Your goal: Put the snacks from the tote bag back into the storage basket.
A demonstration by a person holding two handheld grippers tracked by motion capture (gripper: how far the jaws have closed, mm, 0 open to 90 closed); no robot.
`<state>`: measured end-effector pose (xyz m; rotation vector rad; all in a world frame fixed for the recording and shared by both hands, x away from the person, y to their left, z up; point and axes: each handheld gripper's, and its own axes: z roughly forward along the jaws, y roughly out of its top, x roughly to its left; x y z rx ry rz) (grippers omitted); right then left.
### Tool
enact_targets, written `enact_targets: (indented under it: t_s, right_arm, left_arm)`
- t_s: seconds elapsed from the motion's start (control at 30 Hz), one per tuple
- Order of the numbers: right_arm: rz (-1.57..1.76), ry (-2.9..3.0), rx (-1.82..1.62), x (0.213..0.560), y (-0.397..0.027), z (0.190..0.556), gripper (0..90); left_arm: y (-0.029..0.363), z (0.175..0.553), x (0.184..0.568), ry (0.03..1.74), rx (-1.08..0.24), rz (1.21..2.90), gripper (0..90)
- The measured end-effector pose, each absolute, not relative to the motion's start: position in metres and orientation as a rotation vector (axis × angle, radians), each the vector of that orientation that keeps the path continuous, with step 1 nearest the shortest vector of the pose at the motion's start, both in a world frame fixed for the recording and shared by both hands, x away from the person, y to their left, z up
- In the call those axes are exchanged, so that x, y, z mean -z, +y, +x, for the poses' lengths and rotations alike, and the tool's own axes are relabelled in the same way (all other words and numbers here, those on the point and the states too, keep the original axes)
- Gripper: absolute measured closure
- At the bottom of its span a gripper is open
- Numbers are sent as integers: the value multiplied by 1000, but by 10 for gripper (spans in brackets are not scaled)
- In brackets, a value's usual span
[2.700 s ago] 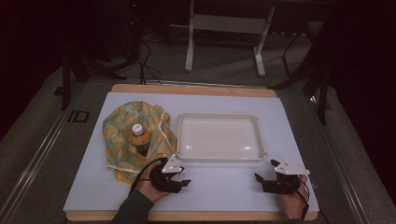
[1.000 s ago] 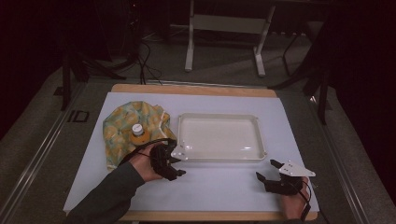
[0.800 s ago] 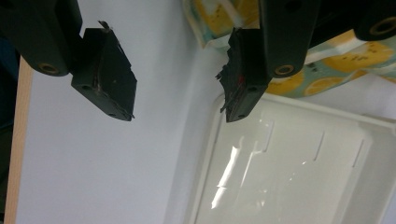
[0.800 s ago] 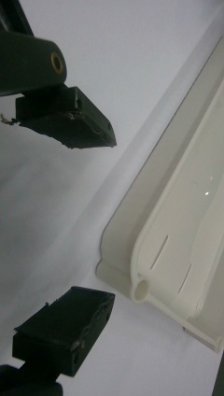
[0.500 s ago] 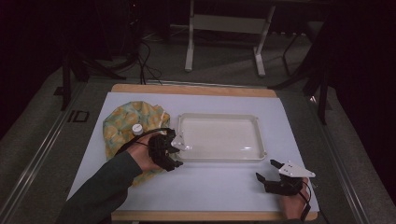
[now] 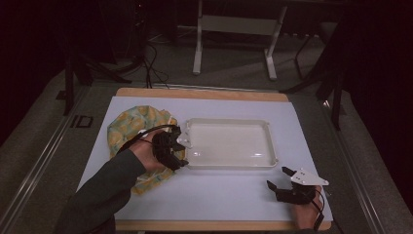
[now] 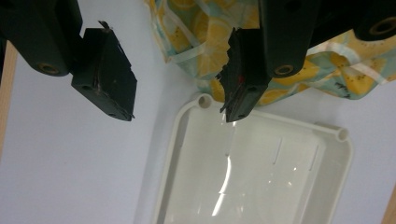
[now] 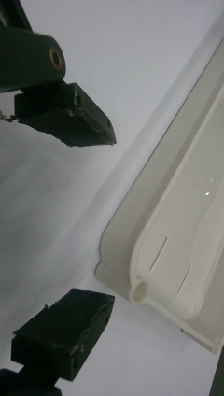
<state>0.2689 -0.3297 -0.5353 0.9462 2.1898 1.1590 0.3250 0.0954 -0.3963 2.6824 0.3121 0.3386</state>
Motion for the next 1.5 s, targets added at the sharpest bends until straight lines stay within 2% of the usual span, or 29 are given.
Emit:
enact_targets:
  t_s: [0.93,1.5]
  right_arm:
    - [936,2173,-1154,535,-329,267,179]
    - [926,2177,-1141,535,-328,266,177]
  left_arm:
    - [122,347,362,443,-375,2719,434]
    - [147,358,352,618,-361,2748,438]
